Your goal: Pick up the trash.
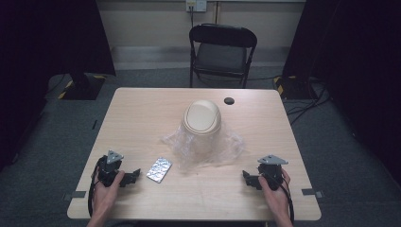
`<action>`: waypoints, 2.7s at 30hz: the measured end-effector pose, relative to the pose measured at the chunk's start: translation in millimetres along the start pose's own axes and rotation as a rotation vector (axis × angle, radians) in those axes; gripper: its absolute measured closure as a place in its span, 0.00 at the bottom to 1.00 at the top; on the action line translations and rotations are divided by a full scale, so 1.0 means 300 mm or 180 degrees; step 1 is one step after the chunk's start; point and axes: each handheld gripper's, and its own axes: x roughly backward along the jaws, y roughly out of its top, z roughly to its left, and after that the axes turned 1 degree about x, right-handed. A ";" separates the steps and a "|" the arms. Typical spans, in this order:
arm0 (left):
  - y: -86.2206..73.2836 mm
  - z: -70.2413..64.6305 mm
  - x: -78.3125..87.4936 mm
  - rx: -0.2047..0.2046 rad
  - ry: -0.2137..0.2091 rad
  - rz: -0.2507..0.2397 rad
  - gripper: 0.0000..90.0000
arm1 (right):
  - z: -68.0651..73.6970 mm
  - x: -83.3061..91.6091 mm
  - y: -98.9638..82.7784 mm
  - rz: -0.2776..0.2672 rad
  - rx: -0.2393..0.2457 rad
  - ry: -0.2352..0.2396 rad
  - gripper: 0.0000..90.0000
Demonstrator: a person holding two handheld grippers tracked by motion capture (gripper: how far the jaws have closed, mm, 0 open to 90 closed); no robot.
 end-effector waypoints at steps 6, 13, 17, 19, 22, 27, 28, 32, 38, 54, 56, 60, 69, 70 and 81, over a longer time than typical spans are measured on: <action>-0.002 0.005 0.003 -0.0016 -0.0023 -0.0017 0.02 | 0.000 0.000 0.000 -0.0001 0.0004 0.0001 0.10; -0.001 0.013 0.017 0.0050 -0.0067 -0.0101 0.18 | -0.003 0.001 -0.001 -0.0002 0.0023 0.0023 0.10; 0.018 -0.015 0.031 -0.0094 -0.0056 -0.0117 0.22 | -0.006 0.002 -0.002 -0.0005 0.0048 0.0038 0.10; 0.031 -0.029 0.044 -0.0086 -0.0155 -0.0206 0.22 | -0.009 0.003 -0.003 -0.0002 0.0074 0.0060 0.10; 0.048 -0.049 0.052 -0.0065 -0.0334 -0.0274 0.21 | -0.010 0.004 -0.003 0.0007 0.0081 0.0076 0.10; 0.070 -0.060 0.050 -0.0050 -0.0572 -0.0289 0.22 | -0.010 0.004 -0.004 0.0003 0.0083 0.0071 0.10; 0.077 -0.061 0.049 -0.0064 -0.0561 -0.0270 0.22 | -0.010 0.004 -0.004 0.0003 0.0083 0.0071 0.10; 0.094 -0.067 0.057 -0.0006 -0.0579 -0.0311 0.23 | -0.010 0.004 -0.004 0.0004 0.0083 0.0071 0.10; 0.152 -0.097 0.066 -0.0019 -0.0668 -0.0428 0.24 | -0.010 0.004 -0.004 0.0003 0.0084 0.0072 0.10; 0.370 -0.202 0.038 -0.0170 -0.1129 -0.0549 0.22 | -0.011 0.003 -0.003 0.0000 0.0091 0.0075 0.10; 0.396 -0.215 0.027 -0.0189 -0.1212 -0.0594 0.19 | -0.010 0.003 -0.003 0.0000 0.0090 0.0075 0.10; 0.450 -0.225 0.012 -0.0180 -0.1287 -0.0640 0.18 | -0.010 0.003 -0.003 0.0001 0.0090 0.0075 0.10; 0.556 -0.234 0.009 -0.0248 -0.1286 -0.0764 0.18 | -0.009 0.003 -0.004 0.0003 0.0071 0.0065 0.10; 0.568 -0.235 0.005 -0.0304 -0.1258 -0.0758 0.18 | -0.009 0.004 -0.004 0.0006 0.0068 0.0065 0.10; 0.704 -0.275 -0.061 -0.0554 -0.1382 -0.0724 0.18 | -0.009 0.004 -0.004 0.0006 0.0068 0.0067 0.10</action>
